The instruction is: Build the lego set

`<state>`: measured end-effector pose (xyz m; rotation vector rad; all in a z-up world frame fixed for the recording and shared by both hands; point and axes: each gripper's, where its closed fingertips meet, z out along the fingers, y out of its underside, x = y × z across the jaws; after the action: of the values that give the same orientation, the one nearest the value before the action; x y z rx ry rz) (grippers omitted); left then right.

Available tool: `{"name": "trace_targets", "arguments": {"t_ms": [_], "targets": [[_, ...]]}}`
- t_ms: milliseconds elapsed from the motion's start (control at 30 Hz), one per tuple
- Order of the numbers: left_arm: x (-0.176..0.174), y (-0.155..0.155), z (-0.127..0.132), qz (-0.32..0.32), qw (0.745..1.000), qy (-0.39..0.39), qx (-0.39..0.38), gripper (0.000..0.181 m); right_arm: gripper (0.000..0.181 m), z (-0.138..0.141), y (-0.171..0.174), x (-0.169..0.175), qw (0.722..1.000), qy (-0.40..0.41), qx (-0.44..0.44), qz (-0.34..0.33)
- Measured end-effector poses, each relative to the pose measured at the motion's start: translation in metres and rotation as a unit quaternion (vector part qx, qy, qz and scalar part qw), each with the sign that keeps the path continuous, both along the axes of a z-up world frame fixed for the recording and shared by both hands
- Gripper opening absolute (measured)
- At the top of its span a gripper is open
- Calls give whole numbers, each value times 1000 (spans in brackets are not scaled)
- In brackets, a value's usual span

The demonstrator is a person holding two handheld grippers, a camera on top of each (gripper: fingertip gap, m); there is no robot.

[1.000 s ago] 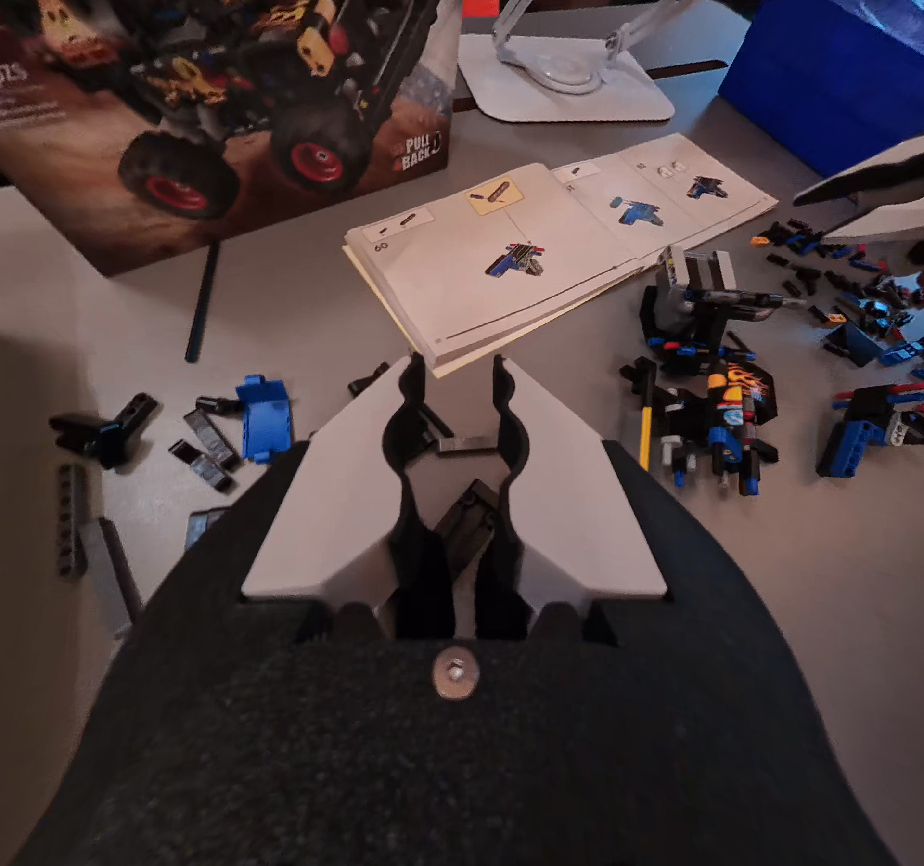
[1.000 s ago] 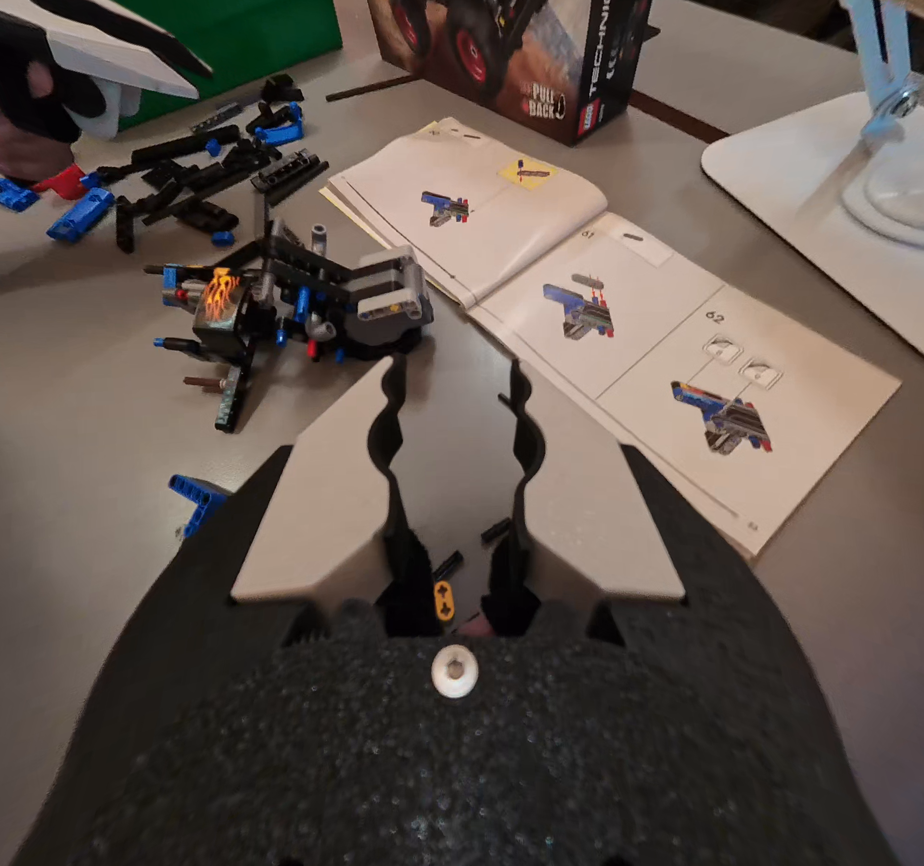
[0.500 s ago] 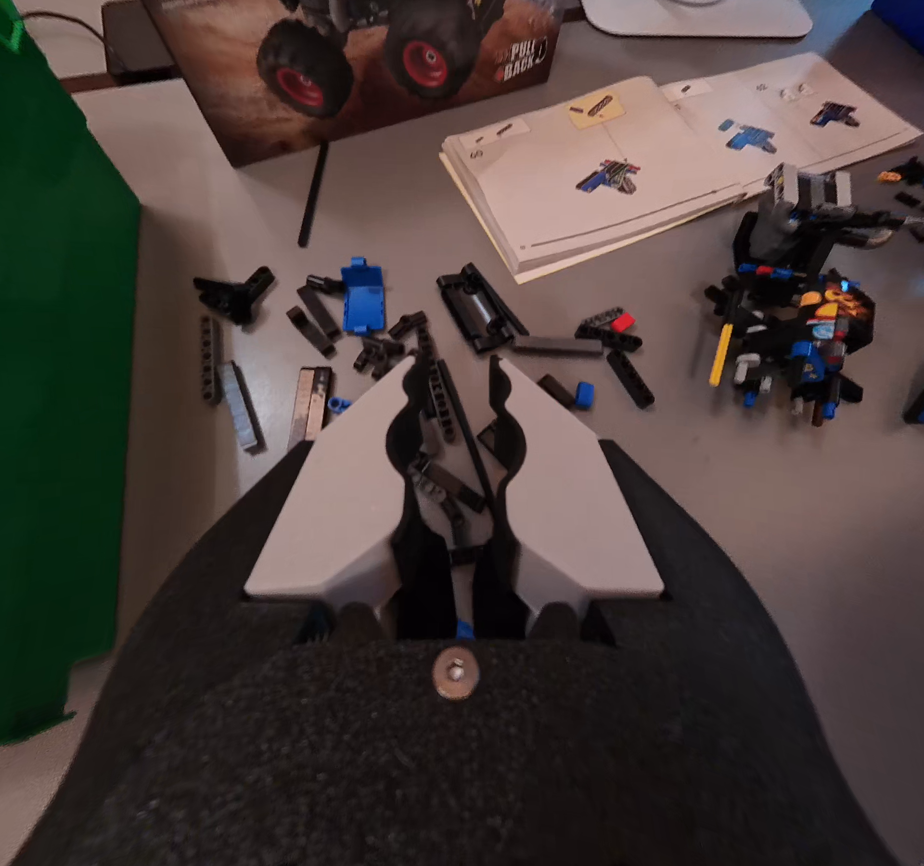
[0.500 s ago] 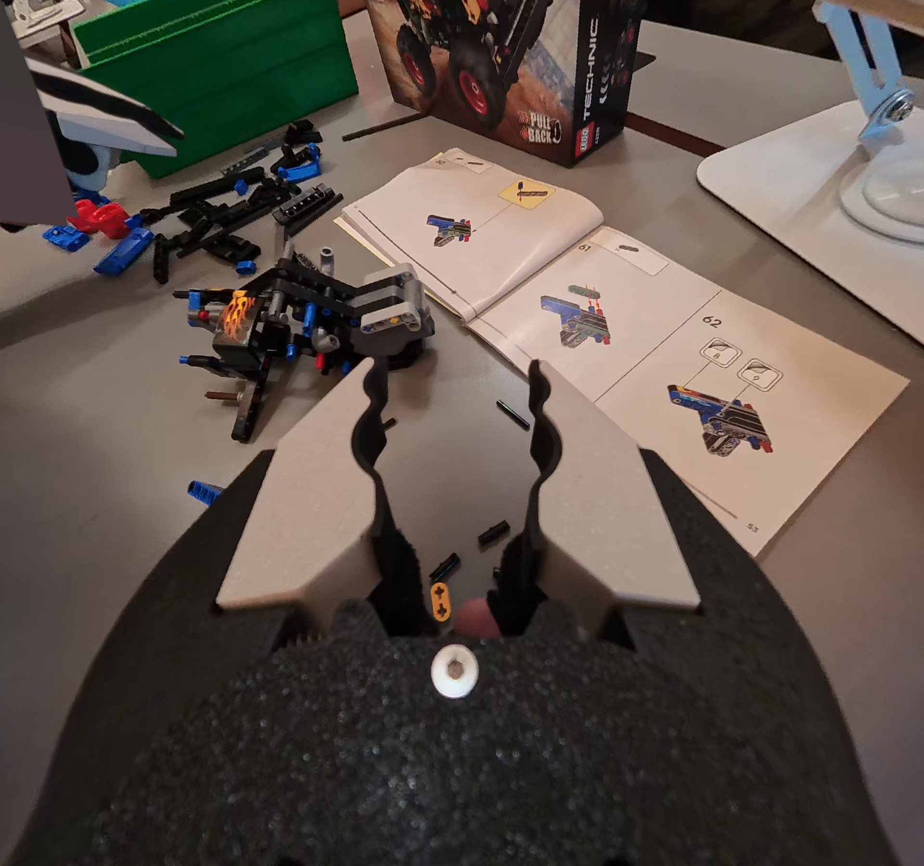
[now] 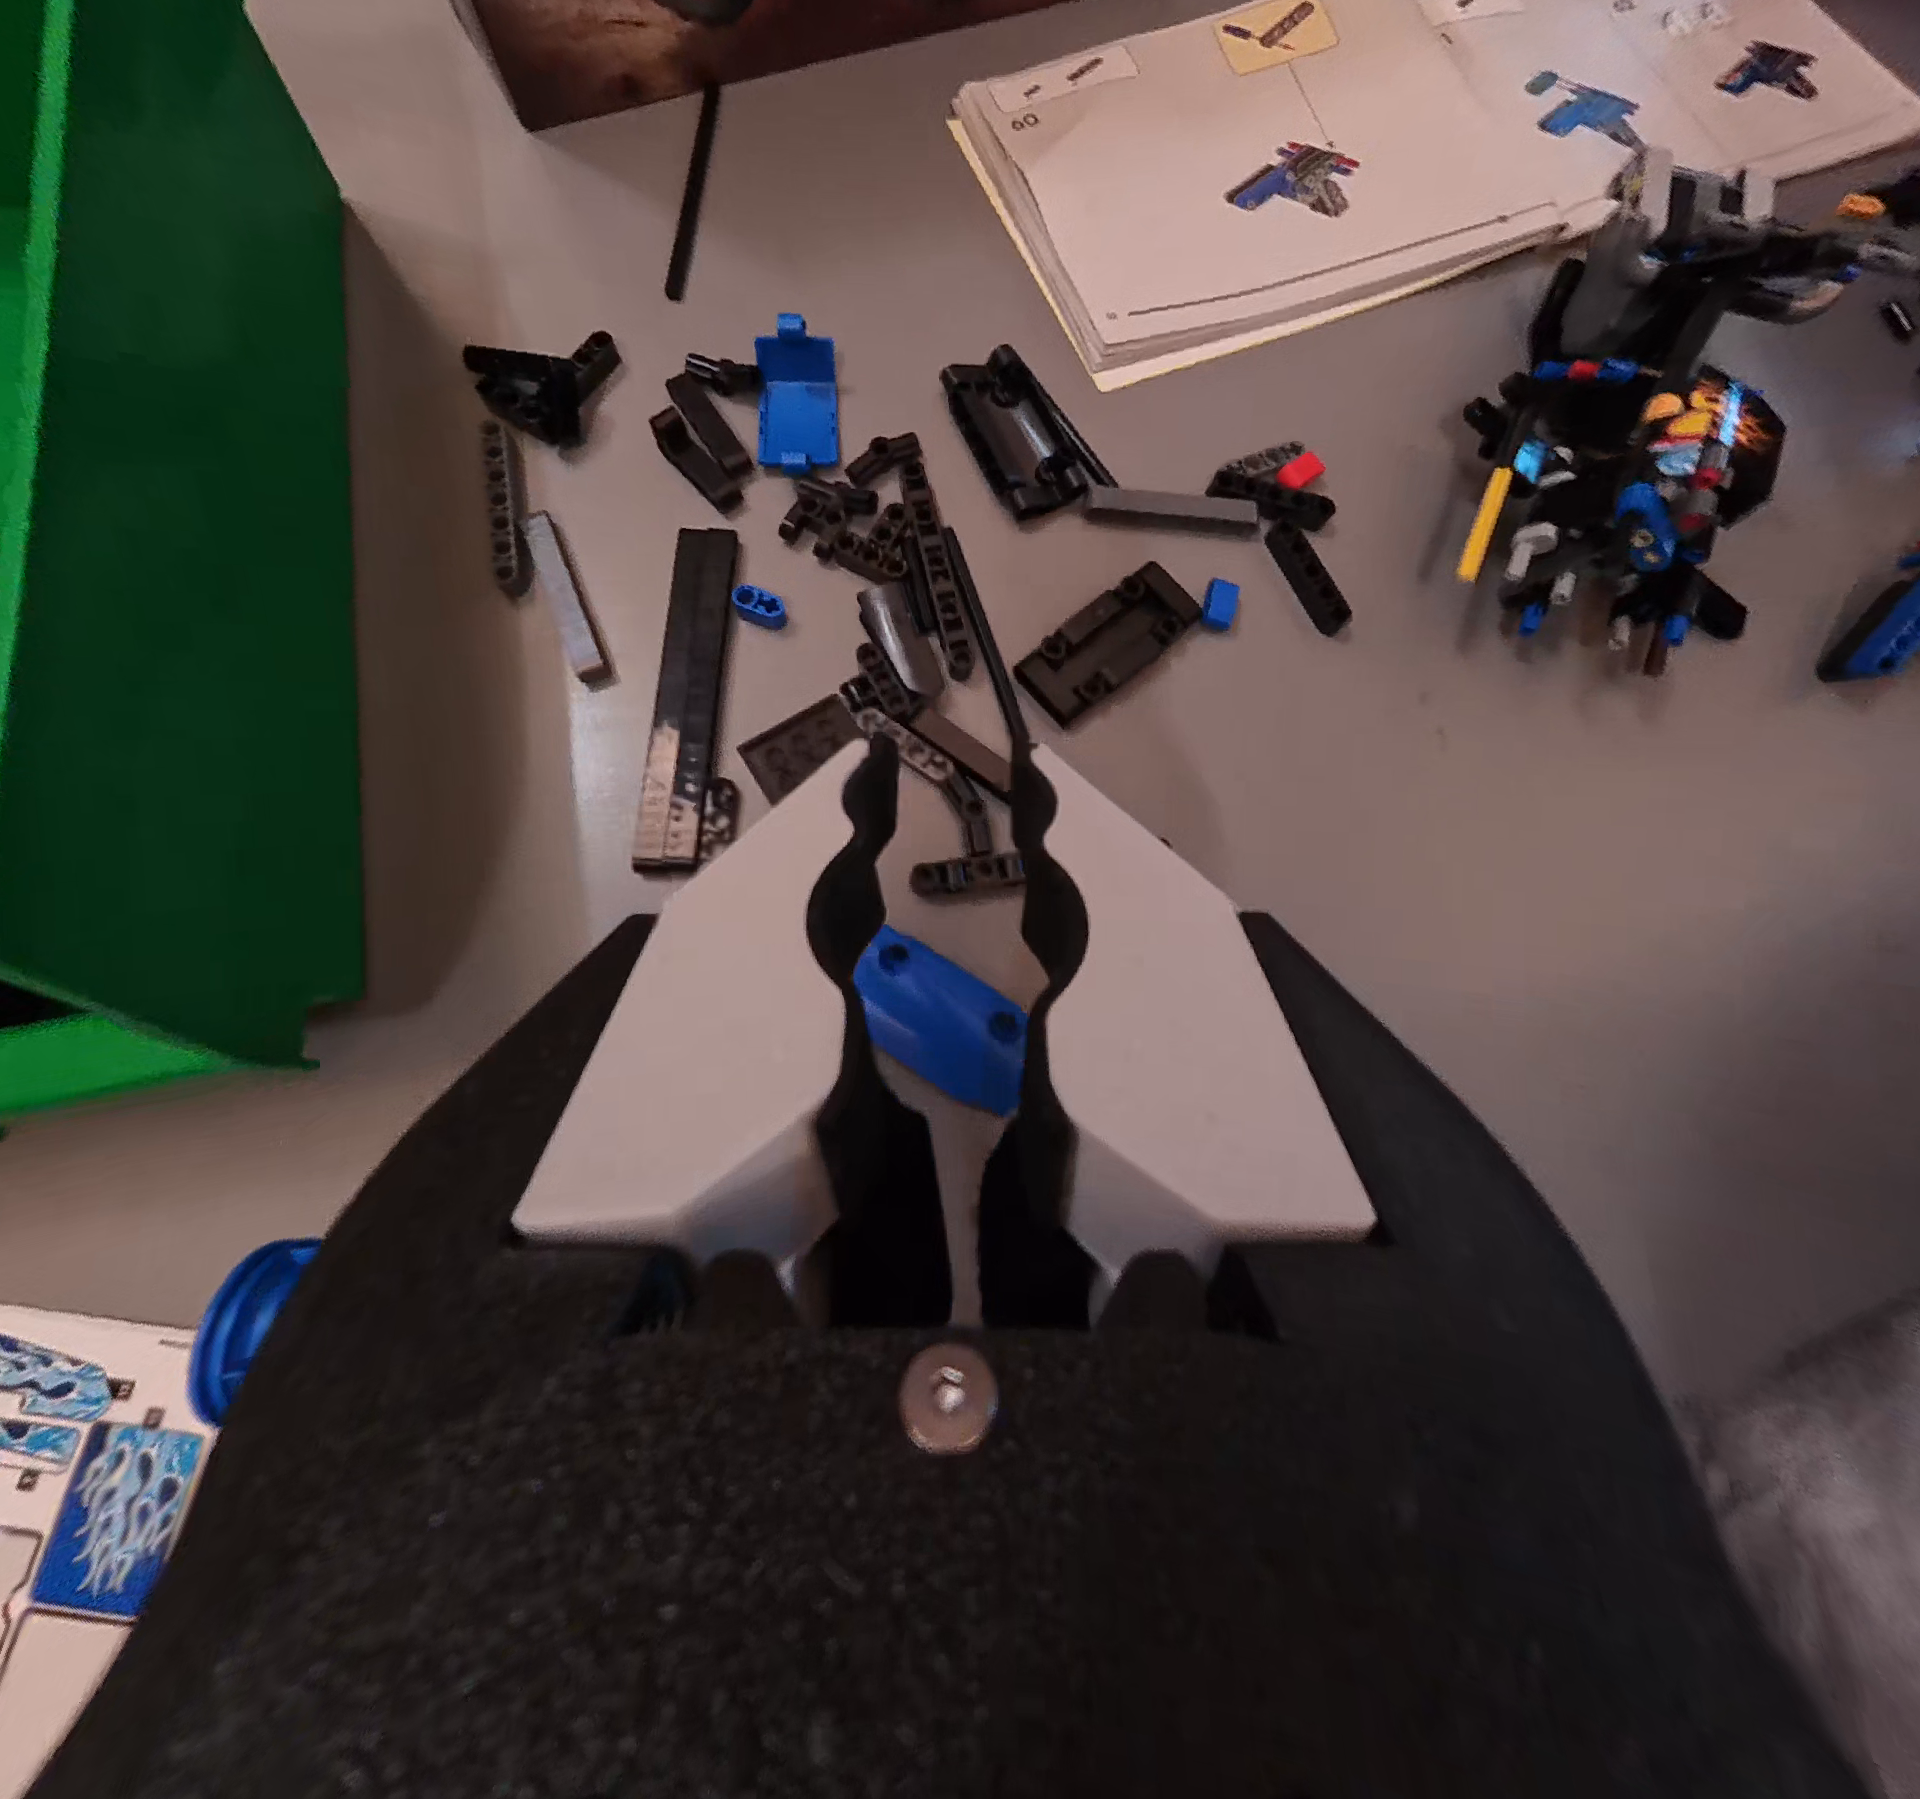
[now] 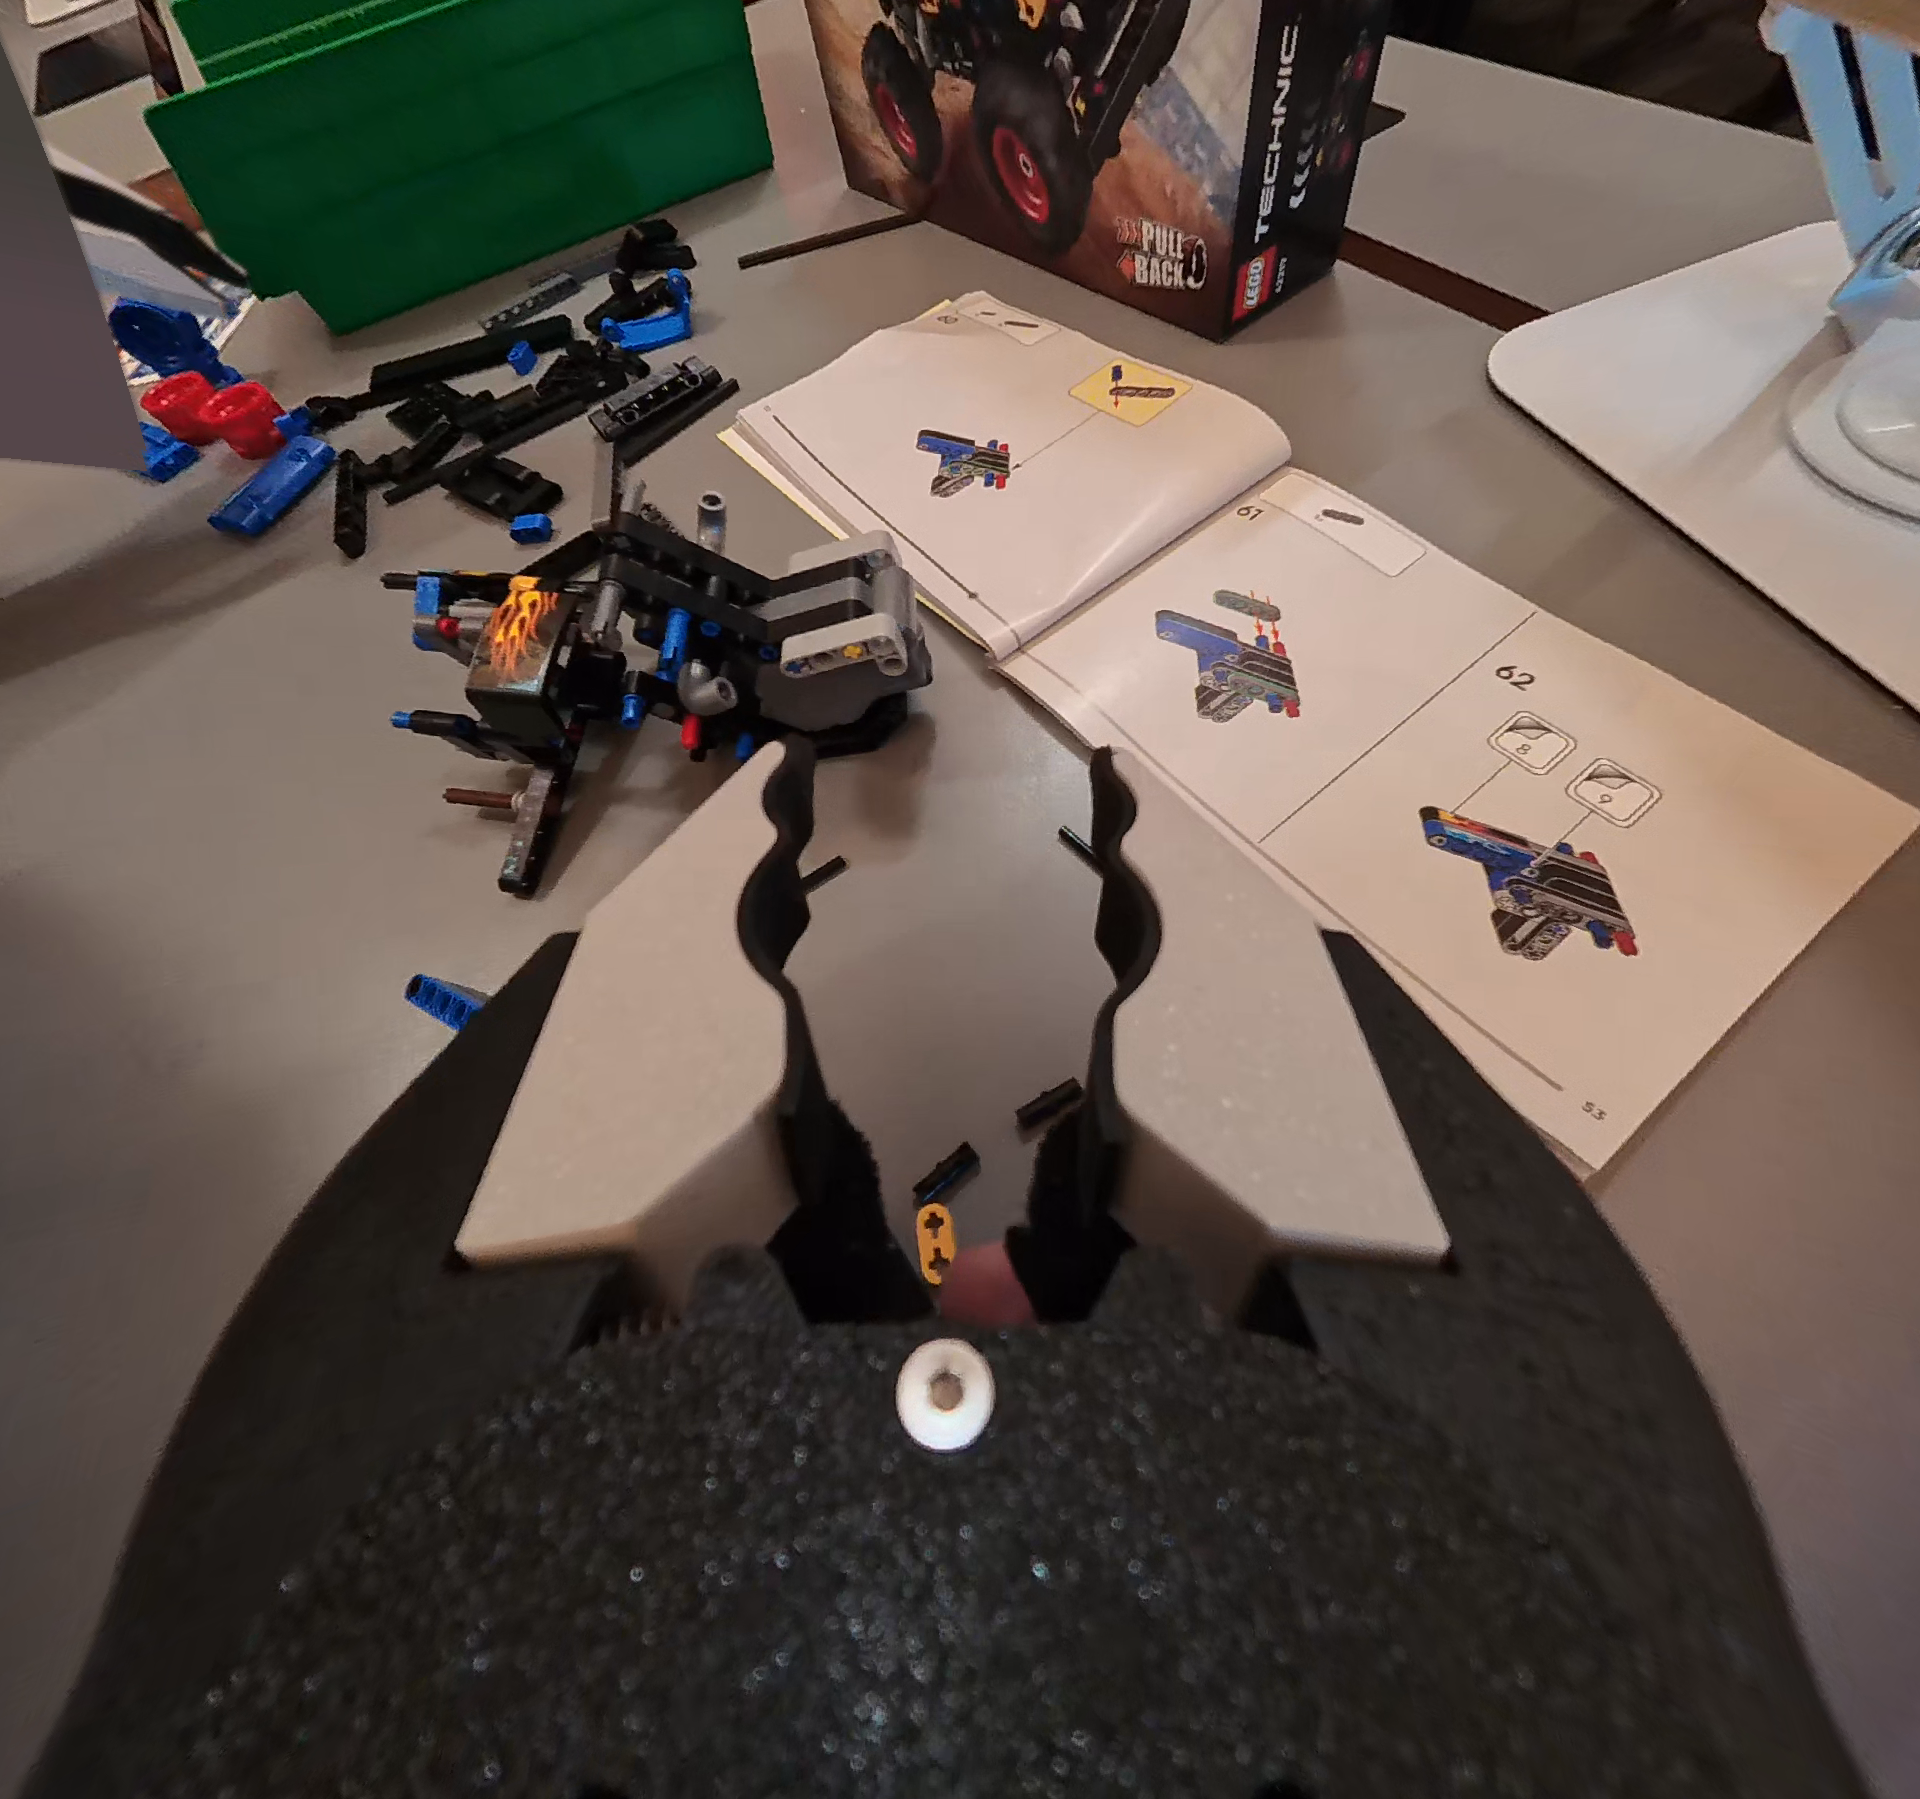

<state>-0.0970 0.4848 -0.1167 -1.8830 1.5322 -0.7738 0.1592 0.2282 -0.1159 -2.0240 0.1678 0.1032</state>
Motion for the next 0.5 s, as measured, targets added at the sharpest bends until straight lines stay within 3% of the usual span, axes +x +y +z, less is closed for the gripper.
{"name": "trace_targets", "arguments": {"t_ms": [200,500], "targets": [[-13,-19,2,-43,999,0,0,19,52,2,-1,-2,1000,-10,0,1],[-41,-10,-6,-12,999,36,35,19,51,0,1,-7,1000,-14,-5,9]]}}
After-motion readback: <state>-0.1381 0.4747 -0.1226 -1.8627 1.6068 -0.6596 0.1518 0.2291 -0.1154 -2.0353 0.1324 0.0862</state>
